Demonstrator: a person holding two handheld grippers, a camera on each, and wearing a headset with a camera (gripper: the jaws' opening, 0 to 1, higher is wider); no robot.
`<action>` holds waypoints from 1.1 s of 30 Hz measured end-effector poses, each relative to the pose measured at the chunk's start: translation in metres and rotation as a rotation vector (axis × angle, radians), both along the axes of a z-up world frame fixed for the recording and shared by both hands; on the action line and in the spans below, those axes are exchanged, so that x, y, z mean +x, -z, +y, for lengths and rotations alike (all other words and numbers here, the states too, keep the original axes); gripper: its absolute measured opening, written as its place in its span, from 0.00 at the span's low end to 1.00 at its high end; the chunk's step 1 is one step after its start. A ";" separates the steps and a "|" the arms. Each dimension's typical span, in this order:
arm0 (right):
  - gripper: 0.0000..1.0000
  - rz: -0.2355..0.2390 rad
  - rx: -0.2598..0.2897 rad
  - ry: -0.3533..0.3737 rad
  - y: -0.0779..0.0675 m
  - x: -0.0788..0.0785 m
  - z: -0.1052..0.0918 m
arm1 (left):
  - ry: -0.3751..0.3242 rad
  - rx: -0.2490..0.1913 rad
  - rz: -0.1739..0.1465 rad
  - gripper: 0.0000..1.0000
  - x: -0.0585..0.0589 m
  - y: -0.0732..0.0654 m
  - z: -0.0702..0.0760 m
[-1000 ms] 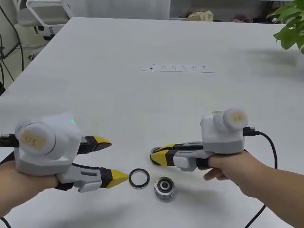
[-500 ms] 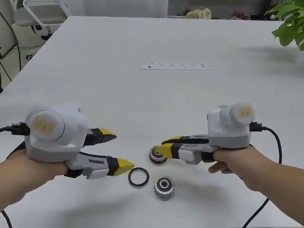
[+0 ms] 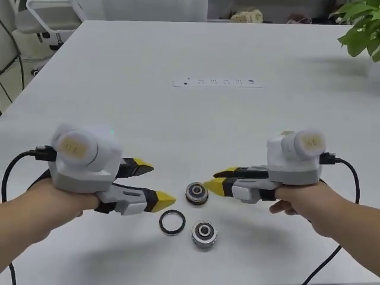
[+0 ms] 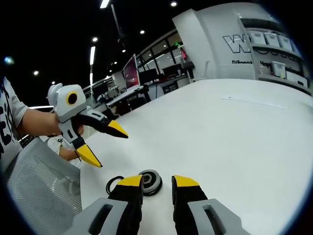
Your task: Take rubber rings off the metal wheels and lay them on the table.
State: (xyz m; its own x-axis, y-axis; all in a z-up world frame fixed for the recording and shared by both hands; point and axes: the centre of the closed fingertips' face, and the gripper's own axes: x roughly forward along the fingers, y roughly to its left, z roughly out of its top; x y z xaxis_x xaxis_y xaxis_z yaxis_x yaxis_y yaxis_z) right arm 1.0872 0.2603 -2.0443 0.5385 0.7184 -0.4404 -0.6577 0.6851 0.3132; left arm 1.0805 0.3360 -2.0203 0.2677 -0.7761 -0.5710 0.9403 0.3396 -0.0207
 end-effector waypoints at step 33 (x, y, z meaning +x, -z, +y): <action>0.16 -0.008 -0.119 -0.156 0.030 -0.021 0.012 | 0.055 0.017 0.068 0.34 -0.004 0.024 -0.036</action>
State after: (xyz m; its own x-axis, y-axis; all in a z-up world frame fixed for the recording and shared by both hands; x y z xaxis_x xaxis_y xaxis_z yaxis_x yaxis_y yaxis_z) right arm 1.0661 0.2720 -2.0742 0.4287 0.7364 -0.5233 -0.7610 0.6066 0.2302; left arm 1.0770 0.2998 -2.0440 0.1854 -0.7787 -0.5993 0.9541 0.2887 -0.0798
